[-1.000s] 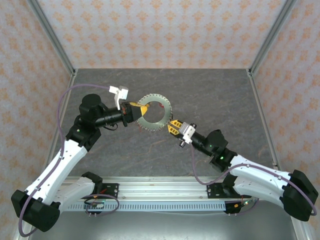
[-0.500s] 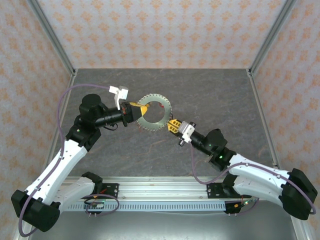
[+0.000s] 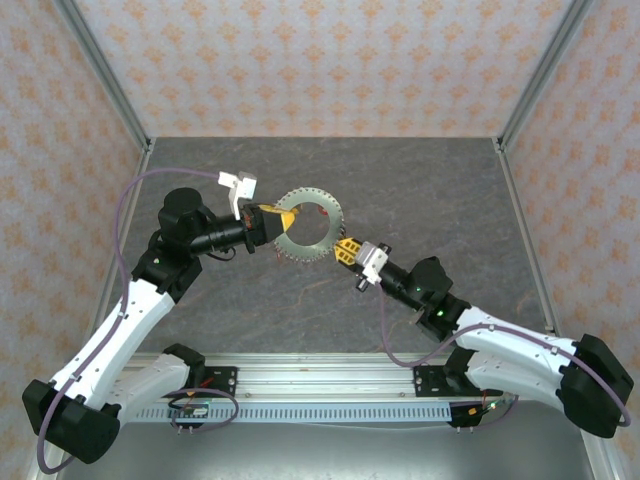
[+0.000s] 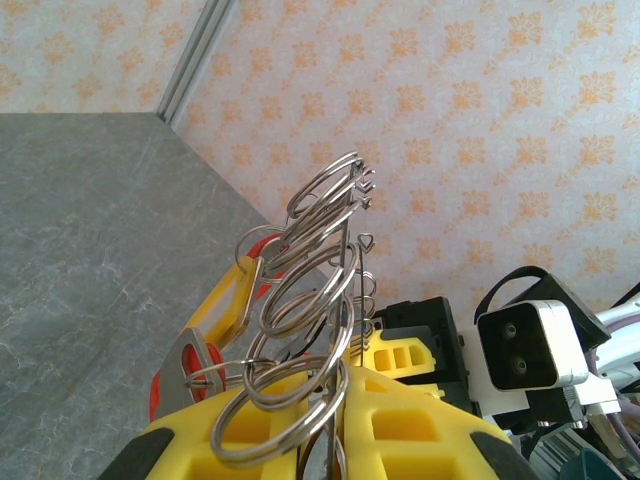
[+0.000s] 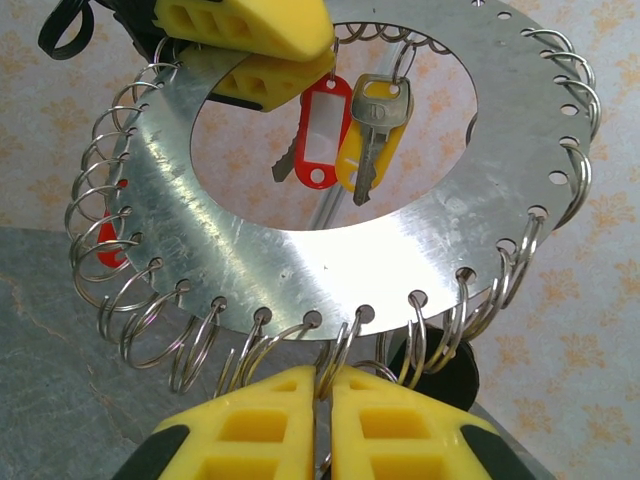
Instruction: Put the keys on the keyring
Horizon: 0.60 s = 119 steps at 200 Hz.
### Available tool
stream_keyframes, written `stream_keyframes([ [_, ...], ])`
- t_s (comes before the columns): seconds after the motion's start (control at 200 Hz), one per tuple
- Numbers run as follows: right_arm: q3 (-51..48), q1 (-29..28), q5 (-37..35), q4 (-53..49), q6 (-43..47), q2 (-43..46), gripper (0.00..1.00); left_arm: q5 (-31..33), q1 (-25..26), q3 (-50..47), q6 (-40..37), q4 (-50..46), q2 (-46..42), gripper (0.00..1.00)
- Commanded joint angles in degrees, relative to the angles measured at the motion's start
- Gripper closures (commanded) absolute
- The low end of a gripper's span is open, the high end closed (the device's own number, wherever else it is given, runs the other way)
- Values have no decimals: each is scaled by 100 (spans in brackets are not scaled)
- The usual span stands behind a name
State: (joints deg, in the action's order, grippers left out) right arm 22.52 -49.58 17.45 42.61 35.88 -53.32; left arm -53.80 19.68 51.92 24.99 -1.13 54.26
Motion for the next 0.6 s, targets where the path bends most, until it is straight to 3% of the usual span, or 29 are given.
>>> stream_keyframes([
  [0.0, 236, -43, -45, 310, -46, 1, 89, -96, 9, 127, 21, 217, -83, 100],
  [0.27, 254, -43, -137, 415, -90, -34, 87, -91, 9, 128, 28, 235, -65, 100],
  [0.591, 261, -43, -149, 51, 70, -47, 97, 13, 9, 108, 68, 258, -90, 100],
])
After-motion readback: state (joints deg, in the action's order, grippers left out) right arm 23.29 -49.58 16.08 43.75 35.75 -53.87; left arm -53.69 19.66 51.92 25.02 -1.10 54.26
